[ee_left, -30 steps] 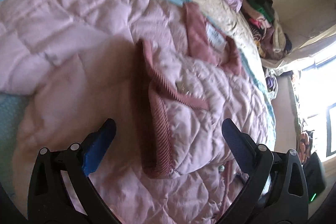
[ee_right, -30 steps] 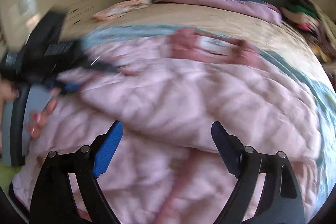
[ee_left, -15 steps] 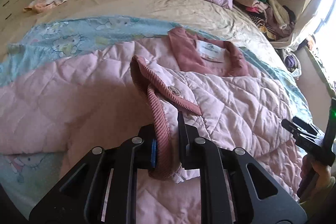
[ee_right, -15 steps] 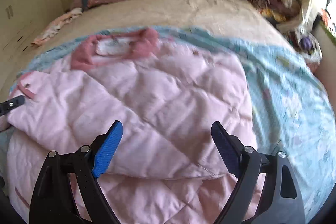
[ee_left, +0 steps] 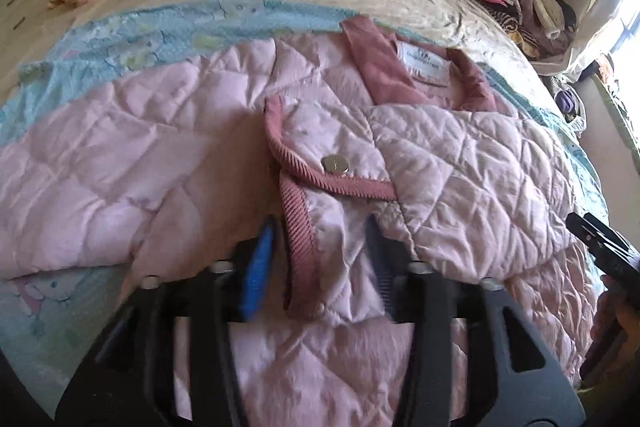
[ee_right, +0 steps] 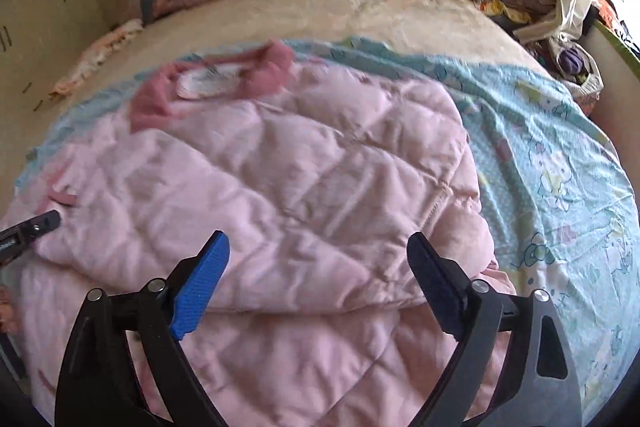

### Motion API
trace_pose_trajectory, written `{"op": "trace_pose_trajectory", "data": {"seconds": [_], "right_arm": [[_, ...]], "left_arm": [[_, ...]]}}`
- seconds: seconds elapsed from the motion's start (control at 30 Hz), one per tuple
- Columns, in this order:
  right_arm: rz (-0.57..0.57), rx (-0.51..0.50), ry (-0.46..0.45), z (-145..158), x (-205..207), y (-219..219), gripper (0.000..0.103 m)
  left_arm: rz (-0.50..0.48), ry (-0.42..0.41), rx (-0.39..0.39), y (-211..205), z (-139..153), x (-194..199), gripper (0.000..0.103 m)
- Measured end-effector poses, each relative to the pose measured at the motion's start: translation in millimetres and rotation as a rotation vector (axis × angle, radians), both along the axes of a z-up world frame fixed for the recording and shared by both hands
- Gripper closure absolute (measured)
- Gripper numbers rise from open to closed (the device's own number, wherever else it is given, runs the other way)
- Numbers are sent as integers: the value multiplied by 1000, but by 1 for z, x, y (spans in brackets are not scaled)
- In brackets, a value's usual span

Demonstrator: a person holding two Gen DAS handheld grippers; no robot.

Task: Fold large clothes
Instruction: 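Fold the held sleeve across the jacket front and open the right tool, then move the left tool to the other sleeve cuff and grasp it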

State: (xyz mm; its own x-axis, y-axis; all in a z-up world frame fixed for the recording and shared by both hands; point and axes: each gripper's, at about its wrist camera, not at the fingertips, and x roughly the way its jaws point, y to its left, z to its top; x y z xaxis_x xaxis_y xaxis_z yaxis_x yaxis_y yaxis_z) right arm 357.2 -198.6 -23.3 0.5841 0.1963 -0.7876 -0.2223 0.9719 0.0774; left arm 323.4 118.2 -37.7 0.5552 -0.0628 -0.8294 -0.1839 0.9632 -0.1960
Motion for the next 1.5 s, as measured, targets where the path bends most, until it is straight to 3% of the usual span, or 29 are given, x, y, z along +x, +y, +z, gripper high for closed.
{"op": "trace_pose_trajectory", "data": {"seconds": [0.13, 0.2, 0.3, 0.5, 0.83, 1.5], "right_arm": [[25, 22, -47, 22, -16, 10, 5], [38, 26, -60, 30, -24, 17, 5], [67, 53, -76, 43, -36, 30, 4], [144, 71, -108, 63, -63, 62, 4], [241, 65, -149, 80, -93, 116, 4], [413, 50, -175, 86, -132, 224, 4]], "left_arm": [[7, -40, 28, 1, 19, -16, 37], [25, -56, 35, 5, 28, -26, 10], [58, -75, 38, 10, 38, -42, 9], [108, -112, 121, 19, 56, -73, 9], [175, -147, 175, 44, 67, -111, 9], [323, -125, 160, 128, 49, -158, 9]]}}
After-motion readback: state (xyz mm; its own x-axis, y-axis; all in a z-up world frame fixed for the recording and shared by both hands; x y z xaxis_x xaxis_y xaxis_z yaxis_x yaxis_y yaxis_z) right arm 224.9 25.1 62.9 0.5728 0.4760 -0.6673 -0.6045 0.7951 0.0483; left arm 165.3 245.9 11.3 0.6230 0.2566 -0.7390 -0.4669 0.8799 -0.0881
